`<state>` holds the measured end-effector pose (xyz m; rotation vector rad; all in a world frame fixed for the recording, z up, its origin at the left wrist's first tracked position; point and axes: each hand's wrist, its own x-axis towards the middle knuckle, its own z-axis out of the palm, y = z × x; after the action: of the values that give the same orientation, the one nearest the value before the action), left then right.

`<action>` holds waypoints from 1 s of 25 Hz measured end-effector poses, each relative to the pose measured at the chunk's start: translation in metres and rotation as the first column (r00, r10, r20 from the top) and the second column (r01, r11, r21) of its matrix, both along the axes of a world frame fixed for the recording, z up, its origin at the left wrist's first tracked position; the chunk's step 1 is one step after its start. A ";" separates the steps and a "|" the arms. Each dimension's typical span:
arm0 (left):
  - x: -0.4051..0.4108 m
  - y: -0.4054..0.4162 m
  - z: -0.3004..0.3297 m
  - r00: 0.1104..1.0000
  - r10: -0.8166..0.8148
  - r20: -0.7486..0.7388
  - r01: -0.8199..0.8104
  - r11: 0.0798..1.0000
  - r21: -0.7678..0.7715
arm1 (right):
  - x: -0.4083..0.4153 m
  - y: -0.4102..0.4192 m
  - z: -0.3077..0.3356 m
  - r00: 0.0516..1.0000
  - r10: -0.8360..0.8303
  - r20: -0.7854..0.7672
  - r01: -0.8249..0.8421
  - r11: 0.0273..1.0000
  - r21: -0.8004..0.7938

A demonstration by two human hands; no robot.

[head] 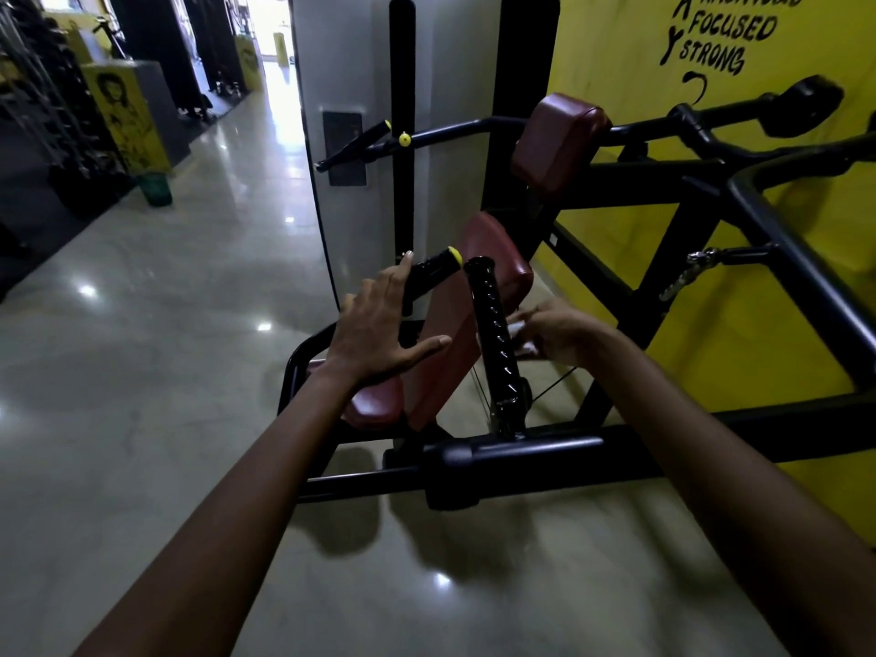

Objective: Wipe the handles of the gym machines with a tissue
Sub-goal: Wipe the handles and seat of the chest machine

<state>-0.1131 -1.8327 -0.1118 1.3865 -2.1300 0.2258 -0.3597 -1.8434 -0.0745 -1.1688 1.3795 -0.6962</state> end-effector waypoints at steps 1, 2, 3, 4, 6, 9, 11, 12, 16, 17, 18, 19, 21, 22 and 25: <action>0.000 0.000 0.000 1.000 -0.001 0.001 0.001 1.000 0.003 | -0.003 0.006 -0.002 0.998 0.058 0.001 -0.058 0.997 0.048; 0.001 0.000 0.000 1.000 0.000 -0.002 0.000 1.000 0.004 | -0.006 0.011 -0.004 0.995 0.103 0.000 -0.102 0.990 0.093; 0.001 0.001 0.000 1.000 0.000 -0.005 0.000 1.000 0.005 | -0.009 0.015 -0.005 0.990 0.141 -0.003 -0.139 0.981 0.133; 0.001 0.001 0.001 1.000 0.000 -0.005 0.000 1.000 0.007 | -0.012 0.019 -0.008 0.983 0.181 -0.009 -0.177 0.970 0.168; 0.002 0.001 0.000 1.000 0.002 -0.001 -0.002 1.000 0.011 | -0.019 0.028 -0.014 0.955 0.296 -0.033 -0.280 0.929 0.243; 0.002 0.001 -0.002 1.000 -0.001 -0.001 0.001 1.000 0.020 | -0.020 0.029 -0.009 0.933 0.341 -0.113 -0.303 0.916 0.262; 0.003 0.001 -0.002 1.000 -0.004 -0.002 0.004 1.000 0.024 | -0.014 0.019 0.007 0.963 0.141 -0.231 -0.148 0.989 -0.015; 0.003 0.001 -0.001 1.000 -0.006 0.000 0.006 1.000 0.022 | -0.010 0.011 0.018 0.948 -0.018 -0.319 -0.062 0.969 -0.239; 0.003 0.001 0.000 1.000 -0.010 -0.005 0.010 1.000 0.024 | 0.014 -0.016 0.055 0.835 -0.425 -0.348 -0.065 0.553 -0.831; 0.003 0.000 0.000 1.000 -0.010 -0.007 0.011 1.000 0.025 | 0.020 -0.023 0.055 0.816 -0.417 -0.400 -0.191 0.458 -0.868; 0.003 0.000 0.000 1.000 -0.013 -0.007 0.013 1.000 0.025 | 0.025 -0.028 0.051 0.777 -0.398 -0.487 -0.342 0.383 -0.858; 0.003 0.000 0.000 1.000 -0.015 -0.006 0.015 1.000 0.026 | 0.029 -0.032 0.043 0.714 -0.377 -0.591 -0.492 0.331 -0.805; 0.004 0.000 0.000 1.000 -0.014 0.003 0.014 0.999 0.031 | 0.032 -0.035 0.025 0.592 -0.355 -0.723 -0.689 0.243 -0.683; 0.003 0.000 0.000 1.000 -0.012 0.007 0.012 0.999 0.030 | 0.031 -0.034 0.020 0.572 -0.350 -0.742 -0.730 0.197 -0.655; 0.004 0.000 0.000 1.000 -0.007 0.005 0.007 1.000 0.022 | 0.026 -0.020 0.014 0.486 -0.295 -0.823 -0.833 0.127 -0.538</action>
<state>-0.1094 -1.8329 -0.1118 1.3916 -2.1475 0.2040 -0.3332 -1.8629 -0.0606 -3.2364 1.1023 -0.6657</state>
